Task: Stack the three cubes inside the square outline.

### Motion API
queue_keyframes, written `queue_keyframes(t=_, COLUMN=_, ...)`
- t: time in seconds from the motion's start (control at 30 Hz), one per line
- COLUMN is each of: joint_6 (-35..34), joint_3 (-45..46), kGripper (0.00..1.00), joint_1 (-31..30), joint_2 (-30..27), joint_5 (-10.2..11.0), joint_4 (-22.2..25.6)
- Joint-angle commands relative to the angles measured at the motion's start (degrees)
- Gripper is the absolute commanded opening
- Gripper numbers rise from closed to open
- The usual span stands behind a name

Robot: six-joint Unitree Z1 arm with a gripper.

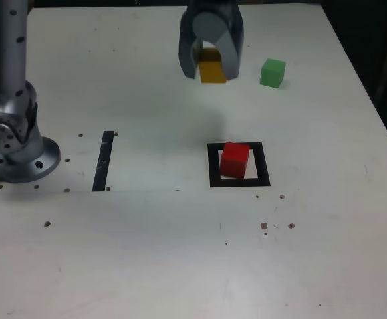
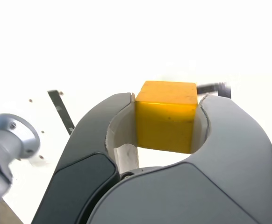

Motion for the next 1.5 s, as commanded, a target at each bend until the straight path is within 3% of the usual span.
queue_keyframes(t=0.0, joint_6=-1.94, joint_3=-0.7, kGripper=0.26, joint_1=-7.02, joint_2=1.91, joint_5=-0.19, joint_4=-0.33)
queue_keyframes(t=0.2, joint_6=-5.55, joint_3=-2.32, kGripper=0.26, joint_1=-13.36, joint_2=6.59, joint_5=-0.49, joint_4=-1.44)
queue_keyframes(t=0.43, joint_6=-7.23, joint_3=-1.92, kGripper=0.26, joint_1=-15.74, joint_2=8.34, joint_5=-1.26, joint_4=-1.73)
queue_keyframes(t=1.47, joint_6=-3.76, joint_3=1.66, kGripper=0.26, joint_1=-11.24, joint_2=11.1, joint_5=-1.7, joint_4=-6.08)
